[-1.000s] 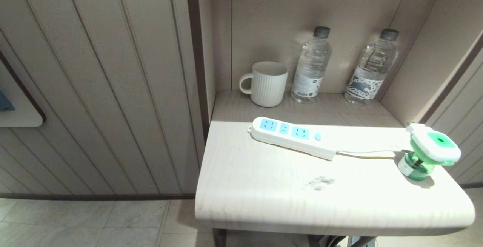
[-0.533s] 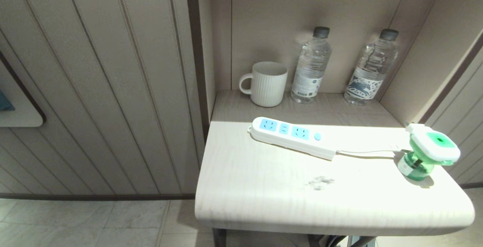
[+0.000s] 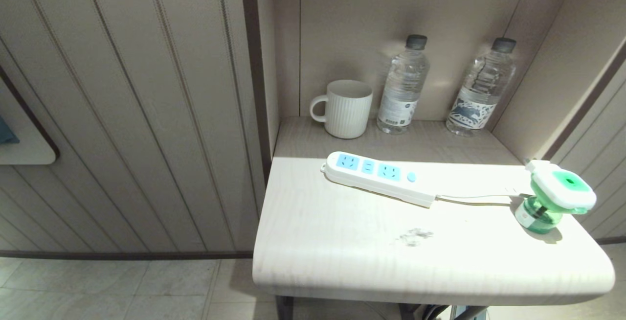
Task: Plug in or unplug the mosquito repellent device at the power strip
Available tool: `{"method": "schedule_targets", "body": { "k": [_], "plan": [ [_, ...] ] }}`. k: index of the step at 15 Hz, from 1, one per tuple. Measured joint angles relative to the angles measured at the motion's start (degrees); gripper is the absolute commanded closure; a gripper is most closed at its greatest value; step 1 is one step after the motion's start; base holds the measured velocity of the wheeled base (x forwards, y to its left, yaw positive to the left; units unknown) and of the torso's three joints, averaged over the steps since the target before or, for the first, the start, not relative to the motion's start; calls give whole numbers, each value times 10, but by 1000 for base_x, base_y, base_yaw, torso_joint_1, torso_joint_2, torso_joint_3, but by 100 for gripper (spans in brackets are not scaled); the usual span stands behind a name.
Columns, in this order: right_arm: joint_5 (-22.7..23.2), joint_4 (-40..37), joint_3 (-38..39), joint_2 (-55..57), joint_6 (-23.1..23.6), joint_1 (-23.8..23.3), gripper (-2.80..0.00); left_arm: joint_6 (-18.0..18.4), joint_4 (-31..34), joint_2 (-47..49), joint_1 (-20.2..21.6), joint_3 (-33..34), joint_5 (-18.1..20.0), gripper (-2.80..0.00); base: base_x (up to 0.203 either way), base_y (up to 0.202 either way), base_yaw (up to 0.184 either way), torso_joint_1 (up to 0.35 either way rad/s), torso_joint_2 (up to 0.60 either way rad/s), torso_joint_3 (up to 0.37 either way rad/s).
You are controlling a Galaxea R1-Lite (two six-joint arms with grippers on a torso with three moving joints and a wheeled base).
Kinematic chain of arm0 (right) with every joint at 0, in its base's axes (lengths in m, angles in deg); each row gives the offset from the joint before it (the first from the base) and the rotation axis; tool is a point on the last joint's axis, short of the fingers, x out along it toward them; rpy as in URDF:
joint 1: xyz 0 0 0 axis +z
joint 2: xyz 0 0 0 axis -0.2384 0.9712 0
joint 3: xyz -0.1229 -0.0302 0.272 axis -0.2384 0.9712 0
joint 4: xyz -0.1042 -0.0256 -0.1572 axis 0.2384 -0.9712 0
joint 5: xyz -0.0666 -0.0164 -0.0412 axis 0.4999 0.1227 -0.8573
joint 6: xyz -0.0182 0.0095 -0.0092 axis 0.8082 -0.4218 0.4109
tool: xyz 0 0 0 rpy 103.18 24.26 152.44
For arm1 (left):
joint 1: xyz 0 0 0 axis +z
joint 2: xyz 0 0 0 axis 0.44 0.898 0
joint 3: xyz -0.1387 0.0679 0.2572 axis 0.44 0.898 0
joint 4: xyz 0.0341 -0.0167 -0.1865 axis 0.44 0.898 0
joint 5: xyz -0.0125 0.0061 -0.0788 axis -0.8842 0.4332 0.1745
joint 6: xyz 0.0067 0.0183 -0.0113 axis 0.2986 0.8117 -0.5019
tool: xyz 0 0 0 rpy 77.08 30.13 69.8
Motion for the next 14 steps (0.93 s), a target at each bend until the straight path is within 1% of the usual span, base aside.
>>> {"method": "schedule_targets", "body": {
  "k": [2,4,7,14],
  "plan": [
    [0,0,0,-1,13,0,0,1,0,0,0,0,0,0,0,0,0,0,0,0],
    [0,0,0,-1,12,0,0,1,0,0,0,0,0,0,0,0,0,0,0,0],
    [-1,0,0,-2,-16,0,0,0,0,0,0,0,0,0,0,0,0,0,0,0],
    [-4,0,0,-2,-34,0,0,1,0,0,0,0,0,0,0,0,0,0,0,0]
  ]
}}
